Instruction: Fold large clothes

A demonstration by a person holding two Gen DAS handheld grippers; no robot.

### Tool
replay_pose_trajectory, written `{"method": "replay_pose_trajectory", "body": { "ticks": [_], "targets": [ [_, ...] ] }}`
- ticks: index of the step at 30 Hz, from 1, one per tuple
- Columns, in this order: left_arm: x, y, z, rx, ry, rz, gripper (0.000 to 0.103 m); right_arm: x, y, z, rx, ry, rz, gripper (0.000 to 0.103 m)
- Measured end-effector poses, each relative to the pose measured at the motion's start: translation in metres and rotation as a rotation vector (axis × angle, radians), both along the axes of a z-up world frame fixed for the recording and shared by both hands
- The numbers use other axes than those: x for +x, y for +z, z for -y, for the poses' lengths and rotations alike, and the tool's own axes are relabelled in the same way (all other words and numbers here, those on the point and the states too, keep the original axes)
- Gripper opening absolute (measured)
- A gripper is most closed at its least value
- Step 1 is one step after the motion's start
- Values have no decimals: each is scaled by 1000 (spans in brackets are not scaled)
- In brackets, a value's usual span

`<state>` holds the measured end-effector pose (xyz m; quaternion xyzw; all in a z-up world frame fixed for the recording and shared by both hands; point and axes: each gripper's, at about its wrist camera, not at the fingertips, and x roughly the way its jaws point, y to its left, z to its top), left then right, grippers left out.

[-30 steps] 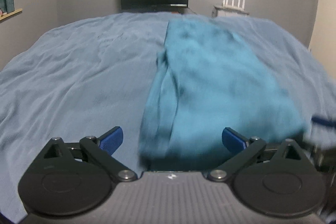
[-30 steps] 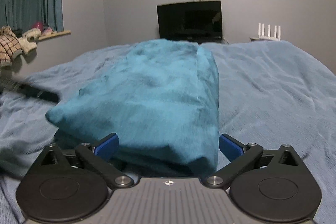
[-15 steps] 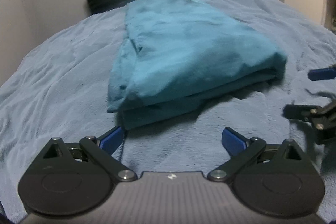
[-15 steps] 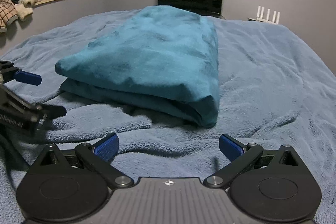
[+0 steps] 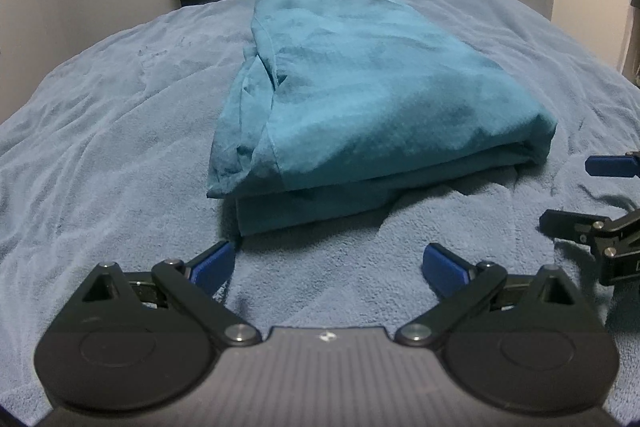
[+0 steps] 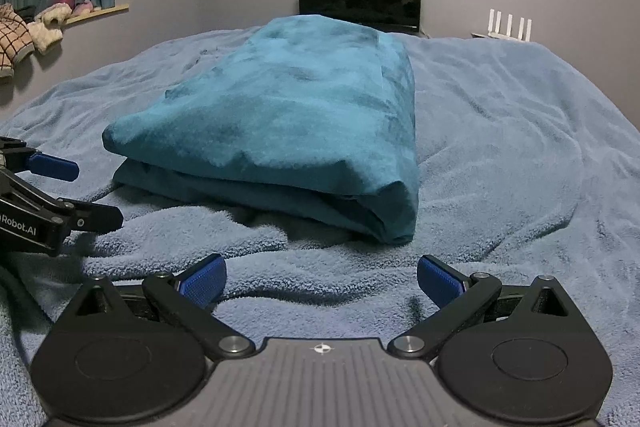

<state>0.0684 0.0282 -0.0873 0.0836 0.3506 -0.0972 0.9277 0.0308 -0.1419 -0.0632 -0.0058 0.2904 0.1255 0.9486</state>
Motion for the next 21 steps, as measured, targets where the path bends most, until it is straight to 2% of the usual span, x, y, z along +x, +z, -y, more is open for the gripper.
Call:
{"method": "replay_pose_trajectory", "body": {
  "ticks": [21],
  "targets": [
    [2, -1, 1, -3, 4, -6, 101, 1, -1, -3, -4, 4, -8, 103]
  ]
}}
